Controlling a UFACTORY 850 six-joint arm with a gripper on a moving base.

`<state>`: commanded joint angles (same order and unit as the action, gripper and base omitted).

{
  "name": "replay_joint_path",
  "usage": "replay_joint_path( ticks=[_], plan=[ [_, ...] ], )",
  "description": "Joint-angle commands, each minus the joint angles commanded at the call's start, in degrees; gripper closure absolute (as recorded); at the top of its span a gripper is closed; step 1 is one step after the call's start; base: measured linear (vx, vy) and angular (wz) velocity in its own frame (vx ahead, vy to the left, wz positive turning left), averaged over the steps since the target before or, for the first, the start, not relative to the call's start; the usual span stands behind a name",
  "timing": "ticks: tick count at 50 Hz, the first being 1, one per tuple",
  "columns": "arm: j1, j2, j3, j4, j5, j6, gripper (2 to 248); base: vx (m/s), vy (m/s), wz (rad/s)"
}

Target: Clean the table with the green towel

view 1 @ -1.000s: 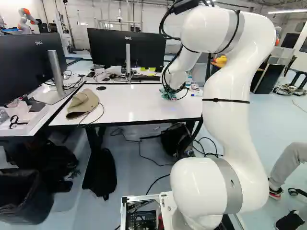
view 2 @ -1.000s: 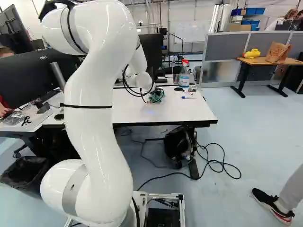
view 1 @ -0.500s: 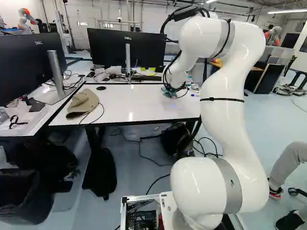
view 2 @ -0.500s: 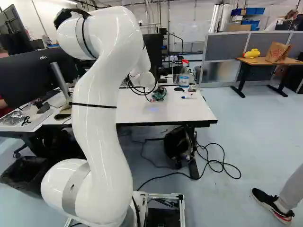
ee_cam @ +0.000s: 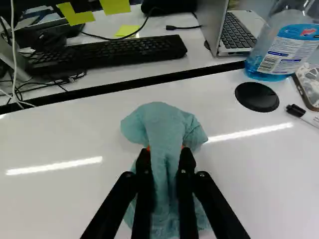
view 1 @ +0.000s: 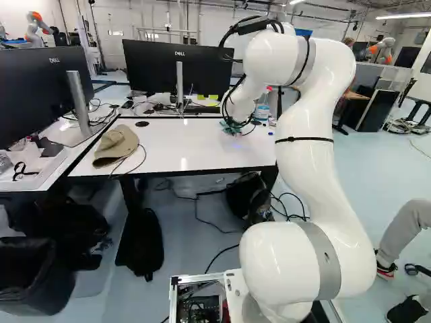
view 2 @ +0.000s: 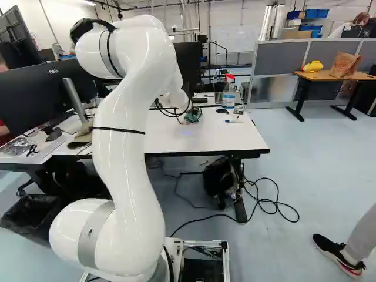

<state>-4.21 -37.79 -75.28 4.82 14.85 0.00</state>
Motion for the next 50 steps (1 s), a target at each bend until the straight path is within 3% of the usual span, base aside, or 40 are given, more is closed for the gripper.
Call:
replay_joint_path(
  ticks=[25, 50],
  plan=[
    [1.5, 4.8, 6.6, 0.0, 0.0, 0.0, 197, 0.0, 0.0, 0.0],
    [-1.2, 8.8, 12.0, 0.0, 0.0, 0.0, 197, 0.0, 0.0, 0.0]
  ],
)
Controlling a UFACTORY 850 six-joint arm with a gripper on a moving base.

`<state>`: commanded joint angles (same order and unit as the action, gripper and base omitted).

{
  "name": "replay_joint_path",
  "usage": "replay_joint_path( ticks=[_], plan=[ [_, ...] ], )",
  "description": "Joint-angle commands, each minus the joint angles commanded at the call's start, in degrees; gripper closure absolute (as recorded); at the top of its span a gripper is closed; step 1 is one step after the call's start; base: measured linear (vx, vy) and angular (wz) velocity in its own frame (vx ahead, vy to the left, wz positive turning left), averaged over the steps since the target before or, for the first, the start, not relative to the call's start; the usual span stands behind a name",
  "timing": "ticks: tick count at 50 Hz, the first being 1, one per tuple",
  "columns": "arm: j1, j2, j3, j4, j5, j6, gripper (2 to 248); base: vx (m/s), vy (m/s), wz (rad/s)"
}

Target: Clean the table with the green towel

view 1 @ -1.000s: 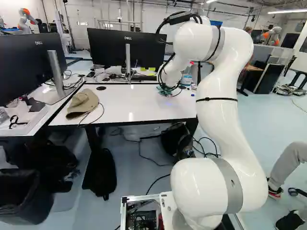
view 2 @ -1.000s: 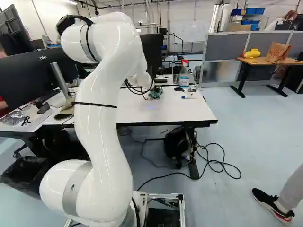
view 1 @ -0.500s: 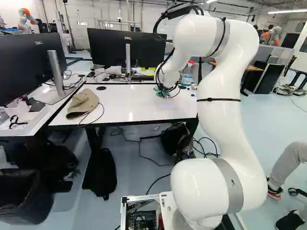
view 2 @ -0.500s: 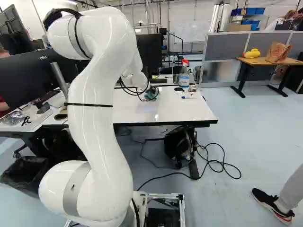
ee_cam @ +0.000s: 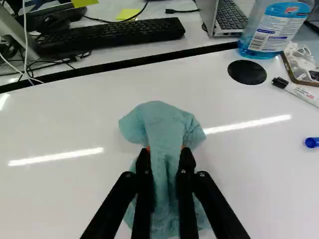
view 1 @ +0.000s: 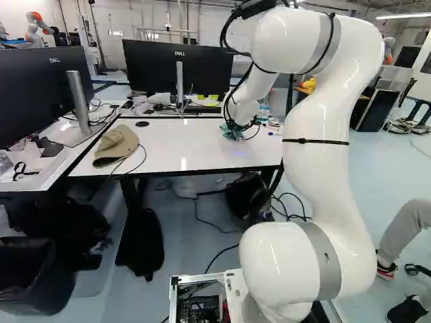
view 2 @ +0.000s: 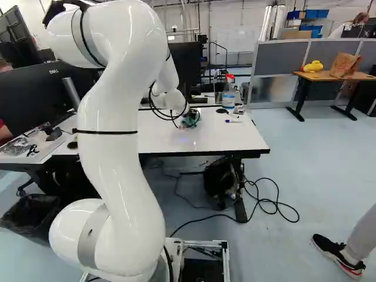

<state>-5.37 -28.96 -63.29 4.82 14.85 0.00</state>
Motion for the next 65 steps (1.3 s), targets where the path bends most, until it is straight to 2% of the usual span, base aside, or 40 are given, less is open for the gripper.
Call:
replay_joint_path(
  ticks=[7, 24, 52, 65],
  plan=[
    [-1.1, 0.5, 0.6, 0.0, 0.0, 0.0, 197, 0.0, 0.0, 0.0],
    [-1.1, 0.8, 0.7, 0.0, 0.0, 0.0, 197, 0.0, 0.0, 0.0],
    [2.2, 8.3, 6.7, 0.0, 0.0, 0.0, 197, 0.0, 0.0, 0.0],
    [2.4, 11.4, 10.6, 0.0, 0.0, 0.0, 197, 0.0, 0.0, 0.0]
  ],
)
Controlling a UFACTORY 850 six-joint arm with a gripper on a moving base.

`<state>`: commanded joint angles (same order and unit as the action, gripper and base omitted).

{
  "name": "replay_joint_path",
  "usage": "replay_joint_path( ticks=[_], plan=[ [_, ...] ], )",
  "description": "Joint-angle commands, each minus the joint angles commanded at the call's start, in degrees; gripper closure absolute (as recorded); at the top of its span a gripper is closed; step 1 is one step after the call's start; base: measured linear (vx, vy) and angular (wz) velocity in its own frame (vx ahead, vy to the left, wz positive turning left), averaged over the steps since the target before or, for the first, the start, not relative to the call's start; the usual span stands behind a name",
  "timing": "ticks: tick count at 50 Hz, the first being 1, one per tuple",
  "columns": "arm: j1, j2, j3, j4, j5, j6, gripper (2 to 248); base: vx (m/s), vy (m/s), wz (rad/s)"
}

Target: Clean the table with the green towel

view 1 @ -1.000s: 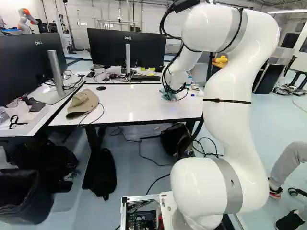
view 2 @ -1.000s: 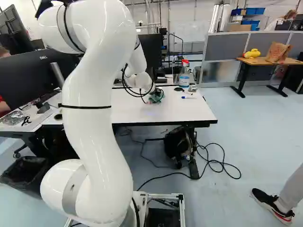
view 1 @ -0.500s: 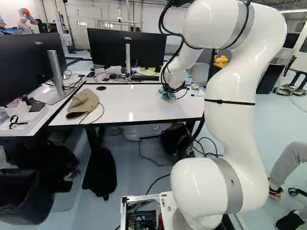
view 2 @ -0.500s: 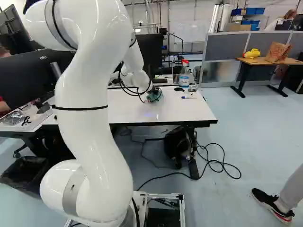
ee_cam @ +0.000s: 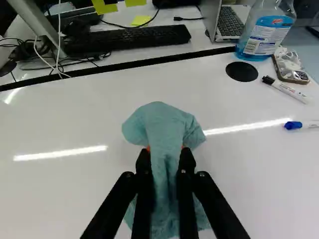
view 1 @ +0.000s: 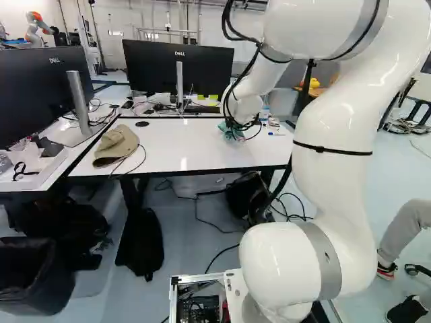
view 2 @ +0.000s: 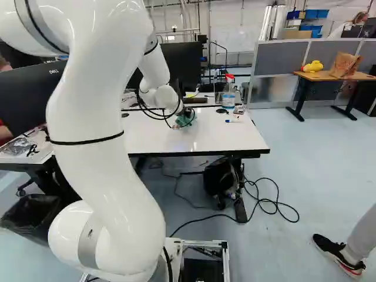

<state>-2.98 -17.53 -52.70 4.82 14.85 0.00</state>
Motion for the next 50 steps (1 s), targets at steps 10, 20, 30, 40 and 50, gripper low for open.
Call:
replay_joint_path(
  ticks=[10, 20, 30, 40, 50],
  plan=[
    [-0.1, 2.6, 3.1, 0.0, 0.0, 0.0, 197, 0.0, 0.0, 0.0],
    [-0.5, 5.2, 6.1, 0.0, 0.0, 0.0, 197, 0.0, 0.0, 0.0],
    [-1.1, 7.8, 9.1, 0.0, 0.0, 0.0, 197, 0.0, 0.0, 0.0],
    [-1.4, 9.5, 10.9, 0.0, 0.0, 0.0, 197, 0.0, 0.0, 0.0],
    [-1.4, 9.5, 10.9, 0.0, 0.0, 0.0, 197, 0.0, 0.0, 0.0]
  ],
)
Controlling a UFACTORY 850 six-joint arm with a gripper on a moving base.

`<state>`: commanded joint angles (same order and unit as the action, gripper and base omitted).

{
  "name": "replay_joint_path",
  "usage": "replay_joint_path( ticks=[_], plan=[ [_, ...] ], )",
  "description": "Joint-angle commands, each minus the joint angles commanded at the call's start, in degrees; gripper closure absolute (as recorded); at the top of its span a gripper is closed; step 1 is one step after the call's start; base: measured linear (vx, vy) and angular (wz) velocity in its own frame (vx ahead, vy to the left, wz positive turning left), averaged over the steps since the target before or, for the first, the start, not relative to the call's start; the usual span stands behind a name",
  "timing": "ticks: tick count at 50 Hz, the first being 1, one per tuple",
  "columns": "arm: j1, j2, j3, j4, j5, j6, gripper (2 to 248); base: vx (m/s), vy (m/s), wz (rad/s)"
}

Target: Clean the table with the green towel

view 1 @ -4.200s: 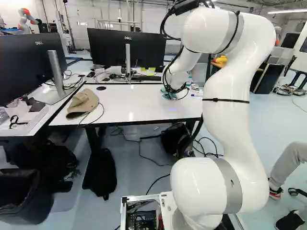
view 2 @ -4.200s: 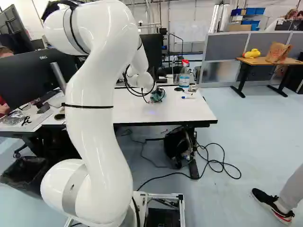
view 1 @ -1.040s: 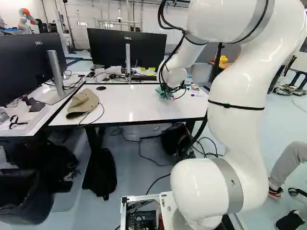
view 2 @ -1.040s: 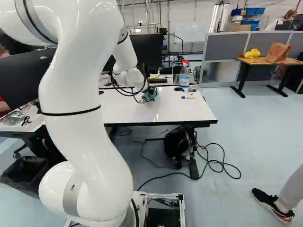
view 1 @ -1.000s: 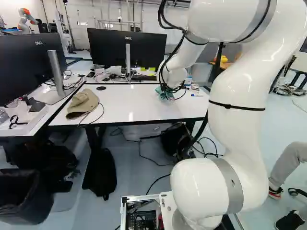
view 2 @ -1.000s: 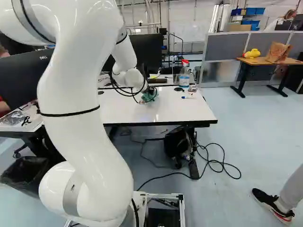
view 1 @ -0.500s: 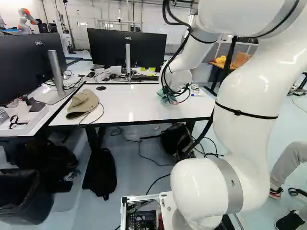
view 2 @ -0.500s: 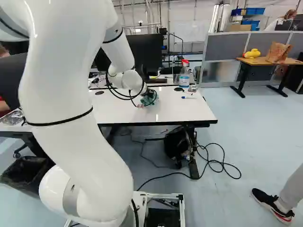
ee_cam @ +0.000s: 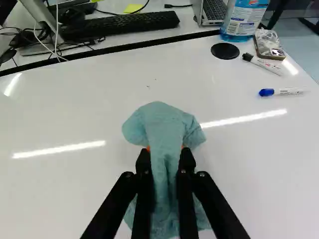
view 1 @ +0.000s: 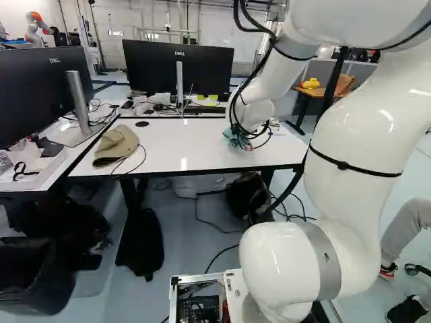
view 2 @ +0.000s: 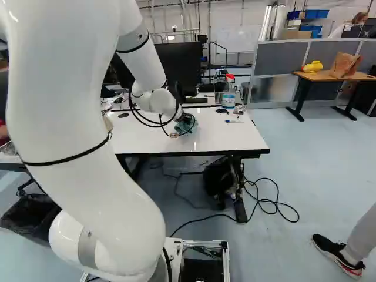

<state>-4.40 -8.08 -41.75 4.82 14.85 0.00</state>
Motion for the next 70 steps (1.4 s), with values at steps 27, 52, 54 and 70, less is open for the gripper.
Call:
replay_joint_path(
  ticks=[27, 52, 54, 70],
  plan=[
    [0.3, -2.5, -5.4, 0.0, 0.0, 0.0, 197, 0.0, 0.0, 0.0],
    [1.2, -8.2, -13.0, 0.0, 0.0, 0.0, 197, 0.0, 0.0, 0.0],
    [1.3, -8.8, -13.6, 0.0, 0.0, 0.0, 197, 0.0, 0.0, 0.0],
    [2.0, -12.9, -18.6, 0.0, 0.0, 0.0, 197, 0.0, 0.0, 0.0]
  ],
)
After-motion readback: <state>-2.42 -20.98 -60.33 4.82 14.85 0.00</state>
